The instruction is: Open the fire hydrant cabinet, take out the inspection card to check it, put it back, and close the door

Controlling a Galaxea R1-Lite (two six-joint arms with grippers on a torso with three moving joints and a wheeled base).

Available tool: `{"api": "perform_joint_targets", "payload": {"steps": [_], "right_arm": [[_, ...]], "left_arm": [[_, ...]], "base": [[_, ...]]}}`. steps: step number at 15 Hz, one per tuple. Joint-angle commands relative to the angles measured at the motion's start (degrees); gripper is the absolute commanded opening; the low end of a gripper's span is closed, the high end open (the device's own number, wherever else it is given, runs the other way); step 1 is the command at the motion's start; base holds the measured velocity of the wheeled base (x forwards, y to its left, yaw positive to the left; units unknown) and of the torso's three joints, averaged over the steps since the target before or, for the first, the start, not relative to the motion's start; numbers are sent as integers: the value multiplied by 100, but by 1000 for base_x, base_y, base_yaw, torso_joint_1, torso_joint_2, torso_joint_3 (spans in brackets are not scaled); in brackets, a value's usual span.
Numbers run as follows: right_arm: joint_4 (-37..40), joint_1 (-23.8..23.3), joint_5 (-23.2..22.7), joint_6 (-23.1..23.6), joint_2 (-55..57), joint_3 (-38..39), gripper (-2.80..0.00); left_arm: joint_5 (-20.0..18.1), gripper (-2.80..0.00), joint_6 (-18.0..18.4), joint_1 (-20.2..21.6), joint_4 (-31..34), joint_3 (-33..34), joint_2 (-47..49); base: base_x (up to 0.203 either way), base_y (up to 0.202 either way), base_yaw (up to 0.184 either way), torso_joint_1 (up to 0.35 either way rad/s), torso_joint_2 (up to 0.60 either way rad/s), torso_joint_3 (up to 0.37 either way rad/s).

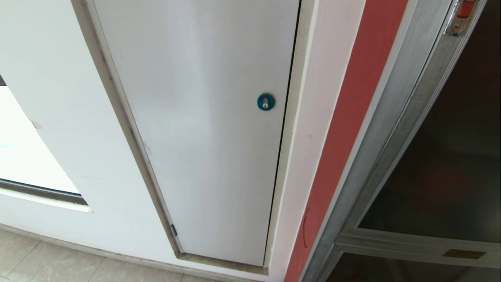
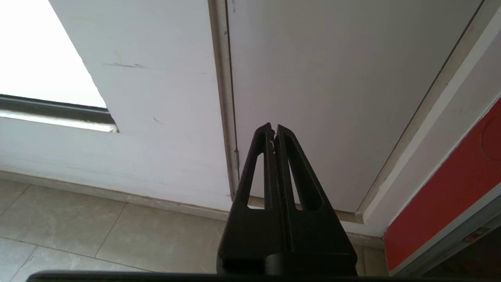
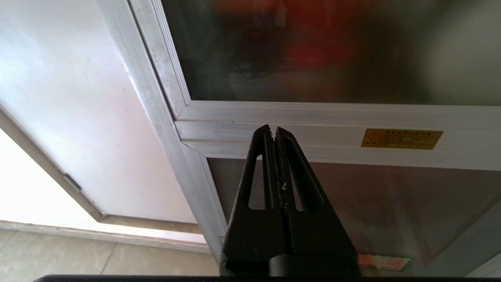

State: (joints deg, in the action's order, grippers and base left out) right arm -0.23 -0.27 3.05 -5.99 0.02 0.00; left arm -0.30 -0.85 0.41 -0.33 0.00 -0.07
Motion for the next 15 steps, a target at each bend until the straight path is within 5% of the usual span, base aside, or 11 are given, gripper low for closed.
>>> {"api": "perform_joint_targets", "payload": {"steps": [1,5,15], "right_arm": [[-4,0,12,-61,-2,0,-280],[-37,0,12,-75,-2,-30,-280],[112,7,-306,-87,856,-1788,-280]], "left_arm": [[-5,-280,-3,2,-2,0,7],[-3,-280,-3,2,-2,0,7],[2,-280,-3,2,-2,0,7]], "base": [[0,0,0,0,0,0],[0,0,0,0,0,0],[0,0,0,0,0,0]]}}
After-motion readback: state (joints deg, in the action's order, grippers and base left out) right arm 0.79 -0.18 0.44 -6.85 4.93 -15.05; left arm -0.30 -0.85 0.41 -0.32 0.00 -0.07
